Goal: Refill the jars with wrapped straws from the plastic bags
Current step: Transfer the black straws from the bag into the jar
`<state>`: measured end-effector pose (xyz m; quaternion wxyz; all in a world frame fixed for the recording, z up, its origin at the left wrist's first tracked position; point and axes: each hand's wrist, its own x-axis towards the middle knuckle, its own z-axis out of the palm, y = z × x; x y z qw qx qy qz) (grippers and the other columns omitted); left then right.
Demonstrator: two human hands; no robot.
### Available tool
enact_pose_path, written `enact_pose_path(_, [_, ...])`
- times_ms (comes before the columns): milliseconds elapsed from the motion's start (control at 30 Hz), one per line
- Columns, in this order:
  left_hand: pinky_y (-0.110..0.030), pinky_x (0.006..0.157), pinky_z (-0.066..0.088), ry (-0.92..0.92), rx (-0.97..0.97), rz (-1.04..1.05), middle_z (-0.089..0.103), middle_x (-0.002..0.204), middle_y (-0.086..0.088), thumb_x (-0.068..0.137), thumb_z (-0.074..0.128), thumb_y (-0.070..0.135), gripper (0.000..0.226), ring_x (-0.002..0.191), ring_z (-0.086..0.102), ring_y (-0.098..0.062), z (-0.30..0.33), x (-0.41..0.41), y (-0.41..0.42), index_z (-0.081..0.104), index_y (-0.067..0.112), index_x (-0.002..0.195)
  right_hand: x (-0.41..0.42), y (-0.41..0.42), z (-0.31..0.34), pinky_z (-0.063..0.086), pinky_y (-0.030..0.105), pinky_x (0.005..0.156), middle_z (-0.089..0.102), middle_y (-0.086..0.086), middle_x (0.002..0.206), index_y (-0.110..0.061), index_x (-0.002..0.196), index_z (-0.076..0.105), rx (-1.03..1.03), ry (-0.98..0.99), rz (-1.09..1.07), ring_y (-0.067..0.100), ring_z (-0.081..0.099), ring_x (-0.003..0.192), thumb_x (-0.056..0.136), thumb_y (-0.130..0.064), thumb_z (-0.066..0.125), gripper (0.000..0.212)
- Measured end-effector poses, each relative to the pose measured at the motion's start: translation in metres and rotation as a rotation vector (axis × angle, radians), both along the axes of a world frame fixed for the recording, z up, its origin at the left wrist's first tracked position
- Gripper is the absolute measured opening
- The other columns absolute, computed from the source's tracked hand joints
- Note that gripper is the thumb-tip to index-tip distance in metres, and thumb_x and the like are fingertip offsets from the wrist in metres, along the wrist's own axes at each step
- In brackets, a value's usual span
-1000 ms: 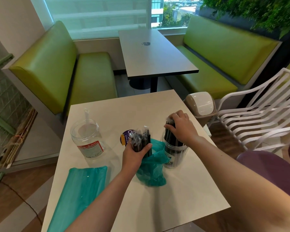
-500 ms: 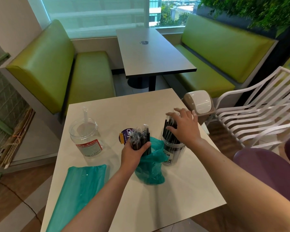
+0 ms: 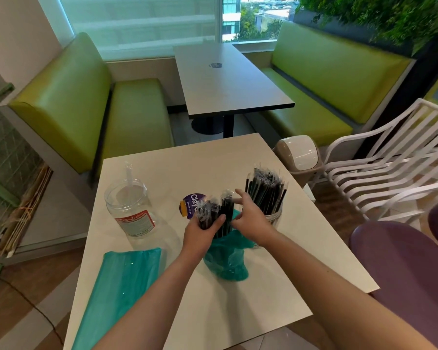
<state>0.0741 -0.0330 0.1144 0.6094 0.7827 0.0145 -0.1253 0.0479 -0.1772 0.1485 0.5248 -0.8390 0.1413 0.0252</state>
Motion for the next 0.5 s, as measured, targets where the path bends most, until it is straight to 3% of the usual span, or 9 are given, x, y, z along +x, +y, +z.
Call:
enact_pose_path(67, [-0.036,0.095,0.053,0.009,-0.007,0.002,0.069,0.116,-0.003,0.078,0.079,0.04,0.059,0.11,0.063,-0.019,0.0,-0.001,0.0,0.06,0.013,0.128,0.002,-0.002,0.001,0.053,0.023,0.063,0.045,-0.008,0.127,-0.025,0.151,0.022,0.049,0.029,0.046,0.015,0.062,0.079,0.08,0.005,0.069,0.09])
enact_pose_path(167, [-0.03,0.091,0.052,-0.002,-0.002,-0.001,0.069,0.115,-0.004,0.08,0.078,0.038,0.057,0.109,0.063,-0.019,0.002,-0.002,-0.001,0.061,0.013,0.127,0.003,-0.003,-0.001,0.051,0.023,0.073,0.059,0.001,0.124,-0.018,0.137,0.049,-0.025,0.013,0.062,0.01,0.059,0.085,0.083,-0.009,0.073,0.06])
enact_pose_path(233, [-0.026,0.088,0.051,-0.007,-0.002,0.0,0.069,0.114,-0.003,0.08,0.077,0.038,0.055,0.108,0.063,-0.018,0.002,-0.003,-0.001,0.061,0.013,0.127,0.001,-0.003,-0.004,0.053,0.033,0.086,0.062,0.005,0.121,-0.016,0.127,0.059,-0.07,0.01,0.054,0.015,0.06,0.098,0.086,-0.021,0.071,0.043])
enact_pose_path(300, [-0.027,0.089,0.051,-0.004,-0.007,0.014,0.069,0.114,-0.002,0.08,0.077,0.038,0.054,0.108,0.064,-0.018,0.002,-0.004,-0.001,0.062,0.013,0.125,-0.003,-0.002,-0.005,0.049,0.039,0.096,0.061,0.004,0.121,-0.016,0.126,0.06,-0.073,0.007,0.045,0.018,0.059,0.108,0.088,-0.026,0.068,0.04])
enact_pose_path(500, [-0.033,0.094,0.051,-0.019,0.025,0.051,0.069,0.114,0.0,0.079,0.077,0.045,0.057,0.108,0.063,-0.017,0.003,-0.004,-0.003,0.061,0.017,0.126,-0.013,-0.001,0.001,0.042,0.027,0.101,0.059,-0.002,0.129,-0.017,0.14,0.046,-0.021,-0.038,0.011,0.012,0.052,0.121,0.095,-0.023,0.06,0.047])
